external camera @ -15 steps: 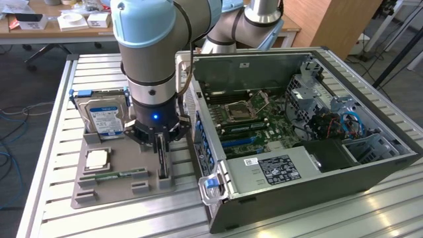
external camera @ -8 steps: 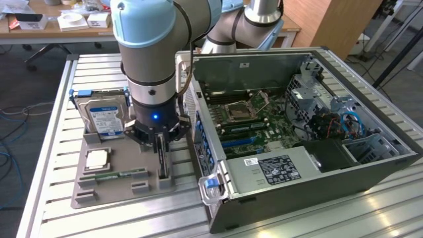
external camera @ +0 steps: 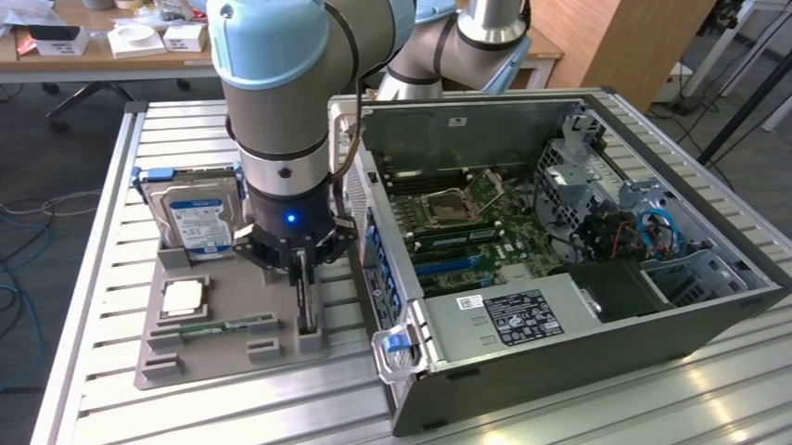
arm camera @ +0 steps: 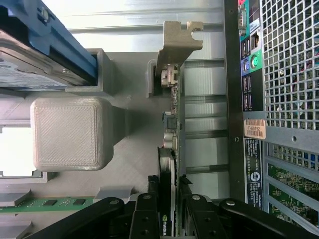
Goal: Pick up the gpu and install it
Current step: 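Pick up the gpu and move the gpu toward the slot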
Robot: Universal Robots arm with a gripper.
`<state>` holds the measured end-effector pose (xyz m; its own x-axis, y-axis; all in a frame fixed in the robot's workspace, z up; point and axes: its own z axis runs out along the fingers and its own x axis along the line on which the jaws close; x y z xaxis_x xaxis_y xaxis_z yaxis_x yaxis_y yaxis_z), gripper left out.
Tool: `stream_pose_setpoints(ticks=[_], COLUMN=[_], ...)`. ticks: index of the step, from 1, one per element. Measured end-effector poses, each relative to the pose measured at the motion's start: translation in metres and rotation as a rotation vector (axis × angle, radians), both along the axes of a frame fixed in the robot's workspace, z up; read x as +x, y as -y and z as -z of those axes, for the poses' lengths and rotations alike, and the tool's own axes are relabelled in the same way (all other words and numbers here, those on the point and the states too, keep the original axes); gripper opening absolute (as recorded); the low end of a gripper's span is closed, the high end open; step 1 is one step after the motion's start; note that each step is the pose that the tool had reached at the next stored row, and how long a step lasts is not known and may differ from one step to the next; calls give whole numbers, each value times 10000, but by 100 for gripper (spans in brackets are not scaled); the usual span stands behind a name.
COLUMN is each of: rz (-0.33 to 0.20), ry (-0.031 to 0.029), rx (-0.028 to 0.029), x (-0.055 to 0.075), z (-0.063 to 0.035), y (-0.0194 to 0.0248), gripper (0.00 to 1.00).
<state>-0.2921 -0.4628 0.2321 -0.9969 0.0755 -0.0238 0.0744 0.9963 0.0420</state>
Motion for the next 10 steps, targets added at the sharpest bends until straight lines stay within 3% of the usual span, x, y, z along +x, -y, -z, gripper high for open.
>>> stream_pose_setpoints(ticks=[10], rz=[-88], ry=[0], rx=[0], x=[0], z=[0], y=[0], gripper=[26])
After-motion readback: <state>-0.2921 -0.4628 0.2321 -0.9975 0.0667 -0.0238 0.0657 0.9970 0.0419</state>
